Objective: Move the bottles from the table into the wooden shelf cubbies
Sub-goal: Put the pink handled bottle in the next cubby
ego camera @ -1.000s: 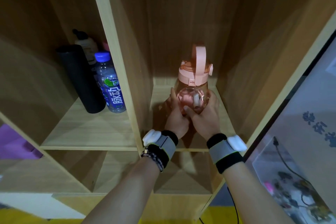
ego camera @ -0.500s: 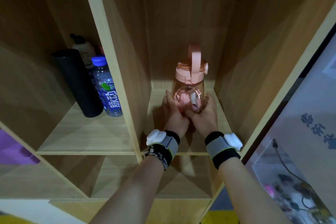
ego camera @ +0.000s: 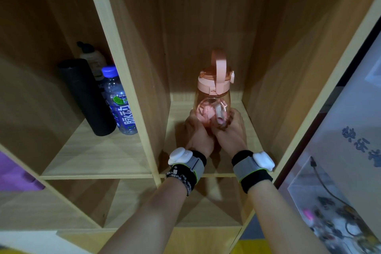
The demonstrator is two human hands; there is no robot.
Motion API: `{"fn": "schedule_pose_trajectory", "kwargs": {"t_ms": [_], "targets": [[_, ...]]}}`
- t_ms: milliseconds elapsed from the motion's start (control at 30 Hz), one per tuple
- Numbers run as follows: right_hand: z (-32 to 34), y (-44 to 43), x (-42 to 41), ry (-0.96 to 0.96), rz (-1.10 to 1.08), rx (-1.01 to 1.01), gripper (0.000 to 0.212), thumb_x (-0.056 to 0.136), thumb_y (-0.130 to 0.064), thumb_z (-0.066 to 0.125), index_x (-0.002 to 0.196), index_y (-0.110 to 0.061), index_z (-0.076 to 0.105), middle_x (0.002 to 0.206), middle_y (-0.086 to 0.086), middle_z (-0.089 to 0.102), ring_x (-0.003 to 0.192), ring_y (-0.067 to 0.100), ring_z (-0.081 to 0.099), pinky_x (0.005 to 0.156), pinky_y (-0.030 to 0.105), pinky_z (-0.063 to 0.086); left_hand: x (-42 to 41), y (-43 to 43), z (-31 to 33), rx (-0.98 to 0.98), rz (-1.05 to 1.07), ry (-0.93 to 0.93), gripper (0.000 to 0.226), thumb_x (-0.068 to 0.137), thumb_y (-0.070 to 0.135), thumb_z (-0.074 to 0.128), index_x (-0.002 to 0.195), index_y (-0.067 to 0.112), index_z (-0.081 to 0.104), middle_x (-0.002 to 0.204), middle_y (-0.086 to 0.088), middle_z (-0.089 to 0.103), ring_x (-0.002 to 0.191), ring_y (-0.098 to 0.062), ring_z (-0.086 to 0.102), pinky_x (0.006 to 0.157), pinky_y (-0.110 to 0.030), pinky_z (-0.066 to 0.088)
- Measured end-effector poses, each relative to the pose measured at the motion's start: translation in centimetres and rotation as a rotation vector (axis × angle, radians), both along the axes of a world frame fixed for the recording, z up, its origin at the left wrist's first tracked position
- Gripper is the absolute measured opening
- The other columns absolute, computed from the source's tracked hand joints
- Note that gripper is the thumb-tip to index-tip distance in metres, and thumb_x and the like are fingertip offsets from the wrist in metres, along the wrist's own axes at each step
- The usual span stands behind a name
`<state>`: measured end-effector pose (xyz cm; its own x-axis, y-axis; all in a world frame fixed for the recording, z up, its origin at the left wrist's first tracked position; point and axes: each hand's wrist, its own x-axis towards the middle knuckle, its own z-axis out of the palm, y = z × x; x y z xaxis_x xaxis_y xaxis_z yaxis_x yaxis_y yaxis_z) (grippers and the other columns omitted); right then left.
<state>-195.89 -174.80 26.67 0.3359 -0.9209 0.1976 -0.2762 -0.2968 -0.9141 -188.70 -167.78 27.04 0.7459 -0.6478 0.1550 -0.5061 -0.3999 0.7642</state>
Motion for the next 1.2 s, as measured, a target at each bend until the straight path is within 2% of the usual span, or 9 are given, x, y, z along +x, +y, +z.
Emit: {"fn": "schedule_pose_trajectory", "kwargs": {"t_ms": [167, 433, 600, 700, 767, 900, 1000, 1100, 1200], "targets": [[0.0, 0.2, 0.0, 0.025, 0.007, -0.021, 0.062, 0.079, -0.036, 0.071, 0.136, -0.029, 0.046, 0.131, -0.002, 0.055, 0.116, 0.020, 0.058, 0.098, 0.041, 0.051, -0.2, 0.1, 0.2, 0.167, 0.011, -0.127, 0.077, 0.094, 0.027, 0.061, 0.155, 0.013, 0.016, 0.149, -0.016, 0.037, 0.134, -0.032, 0.040, 0.112, -0.041, 0.037], [0.5, 0.5, 0.0, 0.018, -0.002, 0.009, 0.053, 0.075, -0.037, 0.070, 0.124, -0.031, 0.051, 0.121, -0.004, 0.058, 0.108, 0.020, 0.060, 0.091, 0.041, 0.054, -0.1, 0.1, 0.2, 0.035, -0.023, 0.019, 0.079, 0.091, 0.025, 0.064, 0.153, 0.016, 0.016, 0.151, -0.013, 0.033, 0.134, -0.031, 0.044, 0.111, -0.042, 0.042], [0.9, 1.6, -0.7, 0.037, 0.022, -0.111, 0.062, 0.080, -0.029, 0.072, 0.135, -0.018, 0.045, 0.133, 0.005, 0.049, 0.123, 0.023, 0.049, 0.099, 0.035, 0.047, -0.5, 0.3, 0.6, -0.078, -0.028, 0.083, 0.087, 0.091, 0.024, 0.068, 0.157, 0.015, 0.012, 0.156, -0.009, 0.023, 0.135, -0.026, 0.043, 0.101, -0.030, 0.041], [0.4, 2.5, -1.7, 0.097, 0.021, -0.218, 0.068, 0.087, -0.024, 0.069, 0.145, -0.010, 0.037, 0.143, 0.010, 0.044, 0.135, 0.024, 0.038, 0.105, 0.022, 0.029, -1.0, 0.6, 0.9, -0.096, -0.026, 0.019, 0.096, 0.085, 0.025, 0.072, 0.158, 0.015, 0.011, 0.158, -0.010, 0.020, 0.138, -0.031, 0.040, 0.112, -0.044, 0.042], [0.5, 2.8, -2.8, 0.129, 0.030, -0.232, 0.073, 0.086, -0.017, 0.069, 0.148, -0.006, 0.033, 0.149, 0.013, 0.041, 0.139, 0.025, 0.034, 0.106, 0.019, 0.021, -1.3, 0.9, 0.7, -0.106, -0.026, -0.019, 0.097, 0.080, 0.027, 0.074, 0.157, 0.016, 0.015, 0.155, -0.009, 0.026, 0.137, -0.033, 0.039, 0.113, -0.053, 0.040], [1.1, 2.8, -4.1, 0.144, 0.064, -0.348, 0.078, 0.077, -0.008, 0.072, 0.146, -0.005, 0.038, 0.143, 0.015, 0.046, 0.136, 0.027, 0.037, 0.110, 0.025, 0.025, -1.5, 1.6, 0.8, -0.080, -0.019, -0.106, 0.097, 0.078, 0.018, 0.073, 0.158, 0.013, 0.018, 0.155, -0.013, 0.028, 0.144, -0.036, 0.030, 0.119, -0.058, 0.029], [1.4, 2.9, -5.0, 0.219, 0.126, -0.440, 0.082, 0.072, -0.024, 0.065, 0.147, -0.009, 0.038, 0.144, 0.011, 0.046, 0.137, 0.024, 0.035, 0.117, 0.032, 0.026, -1.8, 2.6, 1.1, -0.002, -0.004, -0.210, 0.097, 0.083, 0.023, 0.069, 0.160, 0.010, 0.013, 0.161, -0.016, 0.022, 0.153, -0.037, 0.016, 0.128, -0.051, 0.009], [1.4, 3.2, -5.5, 0.319, 0.175, -0.445, 0.093, 0.068, -0.033, 0.059, 0.154, -0.013, 0.026, 0.155, 0.010, 0.033, 0.148, 0.029, 0.023, 0.122, 0.046, 0.022, -2.2, 3.5, 1.1, 0.048, -0.001, -0.310, 0.095, 0.087, 0.032, 0.062, 0.162, 0.013, 0.007, 0.167, -0.014, 0.015, 0.158, -0.034, 0.001, 0.127, -0.050, -0.004], [1.3, 4.1, -6.0, 0.408, 0.219, -0.469, 0.097, 0.080, -0.035, 0.063, 0.159, -0.020, 0.008, 0.164, 0.006, 0.014, 0.153, 0.030, 0.005, 0.124, 0.047, 0.011, -2.6, 4.8, 0.9, 0.129, 0.006, -0.419, 0.092, 0.093, 0.044, 0.054, 0.163, 0.017, 0.002, 0.171, -0.010, 0.008, 0.158, -0.031, -0.010, 0.125, -0.052, -0.011]]}}
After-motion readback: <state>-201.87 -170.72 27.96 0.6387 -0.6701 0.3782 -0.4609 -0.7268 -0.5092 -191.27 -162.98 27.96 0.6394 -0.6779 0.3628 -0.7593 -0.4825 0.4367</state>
